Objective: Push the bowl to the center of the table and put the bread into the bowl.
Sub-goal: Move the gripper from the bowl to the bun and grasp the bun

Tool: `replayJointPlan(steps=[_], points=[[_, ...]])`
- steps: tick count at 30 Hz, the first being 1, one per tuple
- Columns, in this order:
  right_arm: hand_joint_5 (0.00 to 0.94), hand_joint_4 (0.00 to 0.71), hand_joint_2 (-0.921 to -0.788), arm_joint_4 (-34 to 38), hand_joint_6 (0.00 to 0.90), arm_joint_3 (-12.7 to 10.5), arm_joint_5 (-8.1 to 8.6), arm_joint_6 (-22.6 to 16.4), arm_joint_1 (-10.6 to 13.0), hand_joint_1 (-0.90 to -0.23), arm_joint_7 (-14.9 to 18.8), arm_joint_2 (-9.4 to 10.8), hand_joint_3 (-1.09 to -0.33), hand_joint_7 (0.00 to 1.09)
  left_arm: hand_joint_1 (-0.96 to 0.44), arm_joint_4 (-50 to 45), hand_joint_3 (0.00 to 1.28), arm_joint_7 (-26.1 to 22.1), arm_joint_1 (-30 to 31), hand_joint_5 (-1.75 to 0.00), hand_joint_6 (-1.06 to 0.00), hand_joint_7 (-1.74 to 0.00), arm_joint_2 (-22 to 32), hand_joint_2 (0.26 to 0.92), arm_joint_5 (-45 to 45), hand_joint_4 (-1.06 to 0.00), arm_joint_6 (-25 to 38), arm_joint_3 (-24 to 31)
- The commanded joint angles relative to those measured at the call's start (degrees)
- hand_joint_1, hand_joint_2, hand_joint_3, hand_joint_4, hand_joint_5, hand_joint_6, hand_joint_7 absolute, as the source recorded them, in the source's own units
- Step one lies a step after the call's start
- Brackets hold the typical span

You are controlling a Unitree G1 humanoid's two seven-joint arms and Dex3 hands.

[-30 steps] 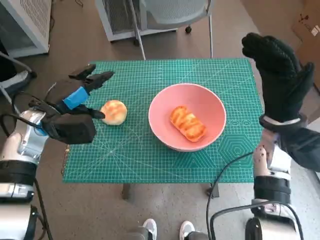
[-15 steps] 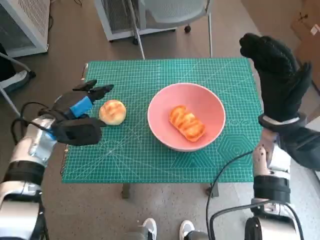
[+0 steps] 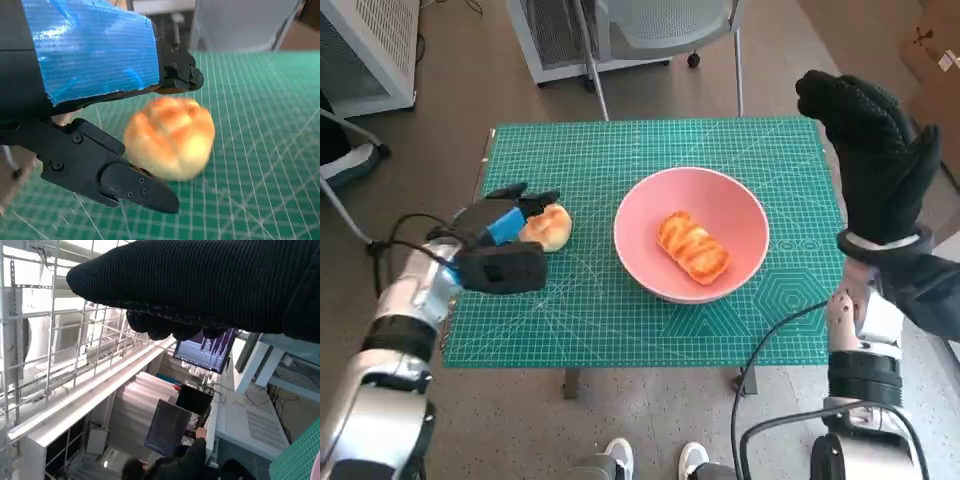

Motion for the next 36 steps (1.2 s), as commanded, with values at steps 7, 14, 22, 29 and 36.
replayJointPlan(steps=[7,14,22,29,36], points=[[0.001,0.273,-0.921,0.08,0.366,-0.06,0.31,1.09,0.76,-0.640,0.50,-0.60,-0.647,0.01,-0.21,5.10,0.00,5.51,-2.98,-0.03,-0.37,-0.02,-4.77,0.795,1.34,-0.28,2.89,-2.43],[0.001,0.273,-0.921,-0.60,0.366,0.03,0.29,1.21,1.24,-0.640,0.46,-0.54,-0.646,0.01,-0.06,6.53,0.01,10.42,-3.69,-0.04,-0.68,-0.09,-5.88,0.882,4.49,-0.60,4.97,-5.92],[0.002,0.276,-0.921,-1.94,0.368,0.01,0.26,1.54,2.32,-0.640,0.33,-0.77,-0.648,0.01,0.00,6.70,0.07,12.79,-4.02,-1.04,-0.63,-1.11,-5.34,0.918,5.75,-0.68,5.34,-7.87],[0.002,0.278,-0.921,-2.58,0.370,-0.16,0.55,1.96,2.71,-0.638,0.32,-0.92,-0.648,0.01,0.00,5.71,0.08,12.47,-4.30,-1.16,-0.62,-1.20,-3.92,0.920,4.55,-0.67,3.89,-7.42],[0.002,0.280,-0.921,-3.07,0.382,-0.17,0.71,2.27,2.92,-0.638,0.12,-0.66,-0.630,0.01,0.00,4.28,0.09,12.95,-4.66,-1.16,-0.61,-1.22,-2.63,0.921,3.68,-0.66,2.34,-6.52]])
